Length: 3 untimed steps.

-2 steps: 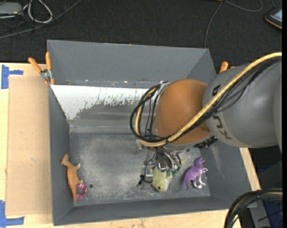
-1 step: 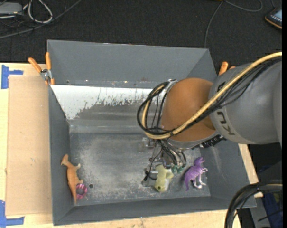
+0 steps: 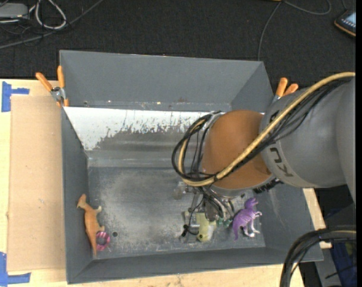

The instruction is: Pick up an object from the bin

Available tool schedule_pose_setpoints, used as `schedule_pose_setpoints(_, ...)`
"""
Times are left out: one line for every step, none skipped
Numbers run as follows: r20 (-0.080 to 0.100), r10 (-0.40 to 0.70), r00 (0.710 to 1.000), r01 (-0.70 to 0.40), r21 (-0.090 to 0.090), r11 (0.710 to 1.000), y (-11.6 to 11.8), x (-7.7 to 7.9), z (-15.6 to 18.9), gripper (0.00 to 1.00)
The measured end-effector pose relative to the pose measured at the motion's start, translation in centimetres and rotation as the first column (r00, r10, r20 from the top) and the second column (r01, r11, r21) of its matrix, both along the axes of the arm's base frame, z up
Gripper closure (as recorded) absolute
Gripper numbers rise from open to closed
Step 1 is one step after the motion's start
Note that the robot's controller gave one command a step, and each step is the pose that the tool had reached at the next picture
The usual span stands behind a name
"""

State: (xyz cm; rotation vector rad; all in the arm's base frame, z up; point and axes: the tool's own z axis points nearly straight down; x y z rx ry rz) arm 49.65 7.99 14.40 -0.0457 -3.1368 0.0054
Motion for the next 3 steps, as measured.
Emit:
schedule_pose_setpoints(-0.009, 0.074, 0.997, -0.074, 0.006, 0.997, -1.1, -0.6, 2.8, 0.0)
schedule_pose_setpoints(0.01, -0.053, 0.999, 0.053, 0.004, 0.999, -4.9, 2.2, 1.9, 0.0)
schedule_pose_setpoints(-0.009, 0.083, 0.996, -0.083, 0.002, 0.997, -6.1, 1.2, -0.7, 0.0)
